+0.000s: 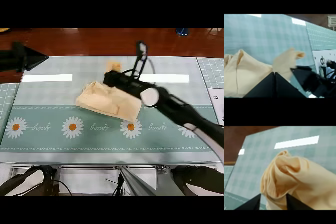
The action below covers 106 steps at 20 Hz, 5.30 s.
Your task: Fold the shirts.
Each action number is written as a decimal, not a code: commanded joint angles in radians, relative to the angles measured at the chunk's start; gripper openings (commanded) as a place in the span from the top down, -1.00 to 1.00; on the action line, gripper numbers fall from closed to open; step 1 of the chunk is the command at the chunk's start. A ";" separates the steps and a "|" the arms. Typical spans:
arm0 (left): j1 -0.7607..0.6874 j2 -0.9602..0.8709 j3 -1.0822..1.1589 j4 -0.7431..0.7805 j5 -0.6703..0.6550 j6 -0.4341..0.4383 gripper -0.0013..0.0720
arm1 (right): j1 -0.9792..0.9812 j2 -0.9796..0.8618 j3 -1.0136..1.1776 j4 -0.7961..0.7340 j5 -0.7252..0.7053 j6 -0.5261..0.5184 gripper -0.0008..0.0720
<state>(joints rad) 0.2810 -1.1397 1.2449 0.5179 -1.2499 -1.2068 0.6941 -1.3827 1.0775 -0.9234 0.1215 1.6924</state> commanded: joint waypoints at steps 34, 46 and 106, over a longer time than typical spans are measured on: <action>-0.030 0.008 0.000 0.393 -0.053 -0.002 -0.45 | -0.469 -0.070 -0.366 0.600 0.470 -0.422 0.93; -0.030 -0.125 0.000 0.410 0.037 -0.021 -0.45 | -1.223 0.440 0.017 -0.167 1.181 -0.156 0.91; -0.637 -0.219 0.114 1.141 -0.063 -0.396 -0.98 | -0.695 0.405 -0.071 -0.474 0.938 -0.178 -0.70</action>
<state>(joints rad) -0.3538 -1.3544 1.3579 1.6520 -1.3087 -1.5967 -0.0051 -0.9764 1.0061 -1.3903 1.0676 1.5112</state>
